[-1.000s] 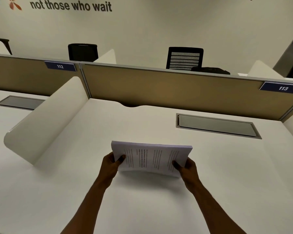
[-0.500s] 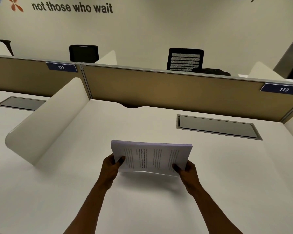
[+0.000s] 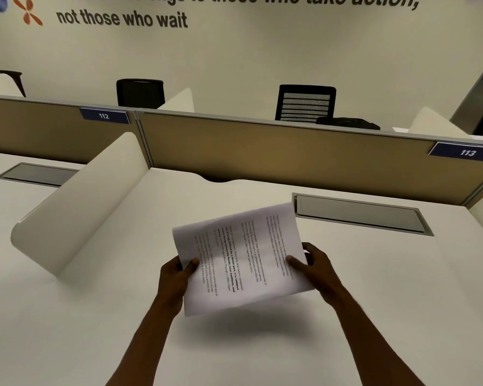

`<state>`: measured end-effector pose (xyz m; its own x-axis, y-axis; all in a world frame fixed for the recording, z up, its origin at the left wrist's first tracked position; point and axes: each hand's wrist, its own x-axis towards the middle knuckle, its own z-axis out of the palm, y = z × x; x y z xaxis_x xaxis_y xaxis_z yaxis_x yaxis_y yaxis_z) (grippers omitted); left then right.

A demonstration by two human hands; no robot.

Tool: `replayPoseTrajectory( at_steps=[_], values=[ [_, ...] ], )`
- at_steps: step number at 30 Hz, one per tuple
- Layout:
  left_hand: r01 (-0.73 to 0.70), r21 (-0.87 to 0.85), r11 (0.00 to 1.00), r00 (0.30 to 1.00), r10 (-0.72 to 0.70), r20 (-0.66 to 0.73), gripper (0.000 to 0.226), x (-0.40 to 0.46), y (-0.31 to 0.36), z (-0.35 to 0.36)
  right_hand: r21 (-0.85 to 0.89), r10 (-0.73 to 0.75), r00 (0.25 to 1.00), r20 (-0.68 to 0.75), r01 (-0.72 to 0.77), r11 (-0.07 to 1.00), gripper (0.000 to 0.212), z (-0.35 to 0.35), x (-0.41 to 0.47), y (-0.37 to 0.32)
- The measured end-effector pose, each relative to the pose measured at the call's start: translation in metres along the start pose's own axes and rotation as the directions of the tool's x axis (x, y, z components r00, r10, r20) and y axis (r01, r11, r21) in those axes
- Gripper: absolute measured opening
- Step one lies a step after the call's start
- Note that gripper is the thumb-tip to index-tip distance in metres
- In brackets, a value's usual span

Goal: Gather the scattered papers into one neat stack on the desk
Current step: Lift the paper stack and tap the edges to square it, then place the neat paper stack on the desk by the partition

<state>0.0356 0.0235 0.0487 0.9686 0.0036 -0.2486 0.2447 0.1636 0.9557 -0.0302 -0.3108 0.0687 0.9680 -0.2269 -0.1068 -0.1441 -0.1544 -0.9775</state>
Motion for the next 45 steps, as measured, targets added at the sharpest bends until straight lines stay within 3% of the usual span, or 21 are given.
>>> replayPoseTrajectory(
  at_steps=[2, 5, 8, 11, 14, 15, 18, 20, 22, 23, 25, 27, 29, 30, 31, 32, 36, 38, 40, 45],
  values=[
    [0.049, -0.096, 0.994, 0.998, -0.053, -0.037, 0.012, -0.004, 0.001, 0.002, 0.156, 0.037, 0.998, -0.041, -0.03, 0.987, 0.045, -0.008, -0.001, -0.006],
    [0.101, -0.236, 0.966, 0.988, -0.125, -0.089, 0.018, -0.011, -0.001, 0.009, 0.49, 0.104, 0.995, 0.009, -0.095, 0.867, 0.071, 0.0, -0.014, -0.005],
    [0.139, -0.359, 0.923, 0.976, -0.189, -0.109, 0.021, -0.022, -0.009, 0.024, 0.521, 0.086, 0.987, 0.133, -0.144, 0.841, 0.087, 0.03, -0.03, -0.002],
    [0.171, -0.439, 0.882, 0.966, -0.237, -0.099, 0.02, -0.034, -0.02, 0.039, 0.474, 0.124, 0.99, 0.073, -0.143, 0.869, 0.074, 0.061, -0.036, -0.008],
    [0.21, -0.45, 0.868, 0.953, -0.284, -0.105, 0.023, -0.043, -0.032, 0.046, 0.46, 0.207, 0.966, -0.155, -0.115, 0.881, 0.04, 0.075, -0.033, -0.011],
    [0.225, -0.441, 0.869, 0.948, -0.3, -0.106, 0.025, -0.045, -0.037, 0.048, 0.426, 0.223, 0.951, -0.216, -0.114, 0.898, 0.038, 0.077, -0.032, -0.01],
    [0.255, -0.355, 0.899, 0.933, -0.325, -0.152, 0.029, -0.049, -0.053, 0.045, 0.312, 0.234, 0.931, -0.281, -0.142, 0.939, 0.04, 0.079, -0.032, 0.0],
    [0.265, -0.213, 0.941, 0.918, -0.313, -0.242, 0.047, -0.051, -0.058, 0.039, 0.247, 0.238, 0.928, -0.287, -0.168, 0.954, 0.043, 0.08, -0.033, 0.009],
    [0.285, 0.051, 0.957, 0.884, -0.242, -0.4, 0.072, -0.05, -0.057, 0.031, 0.179, 0.236, 0.931, -0.279, -0.191, 0.965, 0.047, 0.079, -0.034, 0.015],
    [0.272, 0.225, 0.936, 0.873, -0.141, -0.468, 0.082, -0.049, -0.053, 0.026, 0.145, 0.229, 0.935, -0.271, -0.195, 0.97, 0.048, 0.077, -0.033, 0.017],
    [0.09, 0.553, 0.828, 0.887, 0.185, -0.423, 0.083, -0.044, -0.046, 0.015, 0.055, 0.193, 0.948, -0.253, -0.185, 0.981, 0.047, 0.073, -0.032, 0.018],
    [-0.211, 0.795, 0.568, 0.857, 0.499, -0.129, 0.064, -0.036, -0.037, 0.006, -0.073, 0.127, 0.963, -0.238, -0.148, 0.986, 0.045, 0.068, -0.031, 0.015],
    [-0.5, 0.841, 0.208, 0.701, 0.667, 0.252, 0.042, -0.026, -0.024, 0.003, -0.218, 0.008, 0.981, -0.194, -0.051, 0.975, 0.039, 0.064, -0.03, 0.009],
    [-0.592, 0.801, 0.092, 0.616, 0.693, 0.375, 0.036, -0.02, -0.016, 0.006, -0.269, -0.058, 0.986, -0.159, 0.013, 0.963, 0.037, 0.062, -0.03, 0.006],
    [-0.638, 0.769, 0.053, 0.57, 0.703, 0.425, 0.035, -0.015, -0.009, 0.011, -0.293, -0.111, 0.986, -0.128, 0.069, 0.954, 0.034, 0.061, -0.029, 0.003],
    [-0.644, 0.761, 0.079, 0.577, 0.703, 0.415, 0.038, -0.011, -0.001, 0.017, -0.294, -0.145, 0.984, -0.105, 0.109, 0.95, 0.033, 0.059, -0.028, -0.001],
    [-0.511, 0.768, 0.387, 0.77, 0.603, 0.208, 0.07, 0.004, 0.022, 0.033, -0.212, -0.193, 0.98, -0.047, 0.179, 0.961, 0.029, 0.059, -0.022, -0.016],
    [-0.504, 0.713, 0.487, 0.797, 0.581, 0.166, 0.073, 0.01, 0.027, 0.037, -0.178, -0.199, 0.98, -0.01, 0.194, 0.965, 0.029, 0.063, -0.018, -0.023],
    [-0.516, 0.688, 0.51, 0.787, 0.599, 0.146, 0.068, 0.013, 0.029, 0.035, -0.162, -0.194, 0.981, 0.023, 0.195, 0.967, 0.03, 0.069, -0.013, -0.027],
    [-0.497, 0.749, 0.437, 0.791, 0.584, 0.184, 0.06, 0.025, 0.023, 0.012, -0.254, -0.1, 0.995, 0.0, 0.097, 0.962, 0.039, 0.093, 0.001, -0.031]
  ],
)
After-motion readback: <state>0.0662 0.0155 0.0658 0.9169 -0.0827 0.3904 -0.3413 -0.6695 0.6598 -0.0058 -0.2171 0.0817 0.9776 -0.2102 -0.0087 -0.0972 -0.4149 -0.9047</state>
